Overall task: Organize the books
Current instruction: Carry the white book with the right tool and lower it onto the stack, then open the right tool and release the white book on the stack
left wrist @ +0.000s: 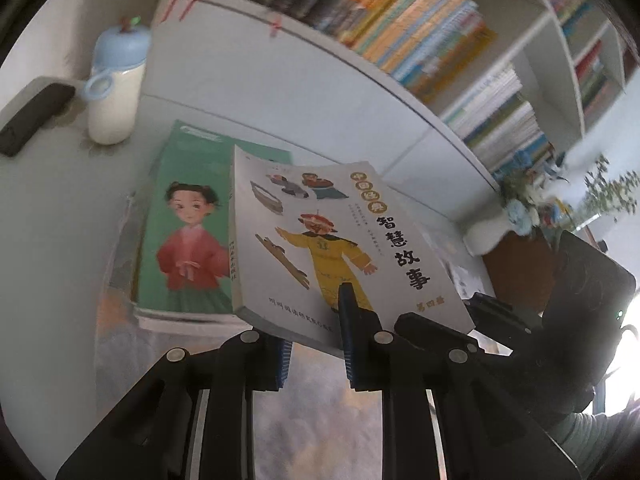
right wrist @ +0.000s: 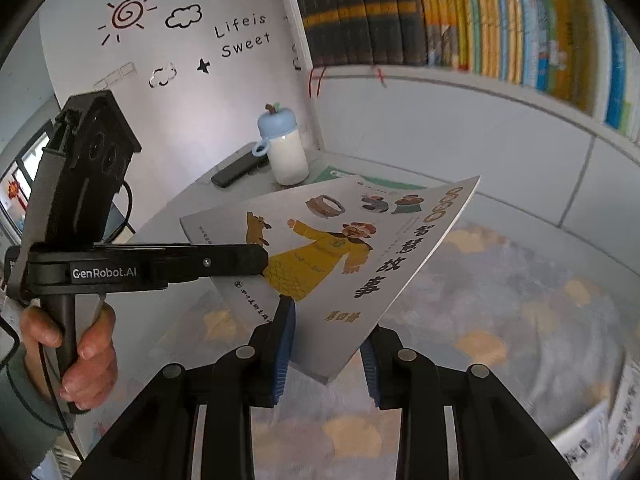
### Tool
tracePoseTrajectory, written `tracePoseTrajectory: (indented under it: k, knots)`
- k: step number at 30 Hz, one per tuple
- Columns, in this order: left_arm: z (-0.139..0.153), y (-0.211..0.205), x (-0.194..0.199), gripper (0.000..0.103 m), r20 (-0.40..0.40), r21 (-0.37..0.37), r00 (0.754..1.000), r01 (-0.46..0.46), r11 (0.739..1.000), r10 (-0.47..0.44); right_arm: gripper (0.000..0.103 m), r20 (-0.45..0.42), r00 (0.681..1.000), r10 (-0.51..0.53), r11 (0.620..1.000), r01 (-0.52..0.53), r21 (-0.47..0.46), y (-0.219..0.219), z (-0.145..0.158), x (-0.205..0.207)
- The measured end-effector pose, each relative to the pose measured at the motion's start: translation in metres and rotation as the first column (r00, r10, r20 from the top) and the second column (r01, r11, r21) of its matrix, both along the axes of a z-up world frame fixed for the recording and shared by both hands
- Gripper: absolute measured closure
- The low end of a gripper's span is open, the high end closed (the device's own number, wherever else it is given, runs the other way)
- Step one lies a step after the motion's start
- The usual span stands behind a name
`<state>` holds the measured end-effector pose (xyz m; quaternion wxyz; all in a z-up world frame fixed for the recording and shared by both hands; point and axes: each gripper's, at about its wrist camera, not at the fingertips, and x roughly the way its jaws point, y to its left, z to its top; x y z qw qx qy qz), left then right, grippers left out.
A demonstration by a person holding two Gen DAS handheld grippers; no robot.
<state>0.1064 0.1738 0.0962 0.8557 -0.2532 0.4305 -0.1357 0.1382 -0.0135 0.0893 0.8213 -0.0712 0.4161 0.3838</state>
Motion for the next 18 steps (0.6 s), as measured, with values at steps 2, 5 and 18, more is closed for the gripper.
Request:
tracePoseTrajectory:
  k: [2, 5, 18]
  knots:
    - [-0.011, 0.011, 0.008, 0.087, -0.013, -0.008, 1.000, -0.018, 1.000, 0.018, 0.073, -0.021, 1.000, 0.005, 1.000, -0.005, -0.001, 0.009, -0.010, 0.012]
    - [-0.020, 0.022, 0.018, 0.087, -0.017, -0.022, 0.999, -0.035, 0.999, 0.034, 0.073, -0.028, 1.000, 0.008, 1.000, -0.008, -0.010, 0.022, -0.022, 0.027]
    - [-0.047, 0.044, 0.029, 0.083, -0.055, -0.070, 0.995, -0.083, 0.994, 0.080, 0.073, -0.145, 0.989, -0.011, 0.999, 0.017, 0.039, 0.037, -0.053, 0.076]
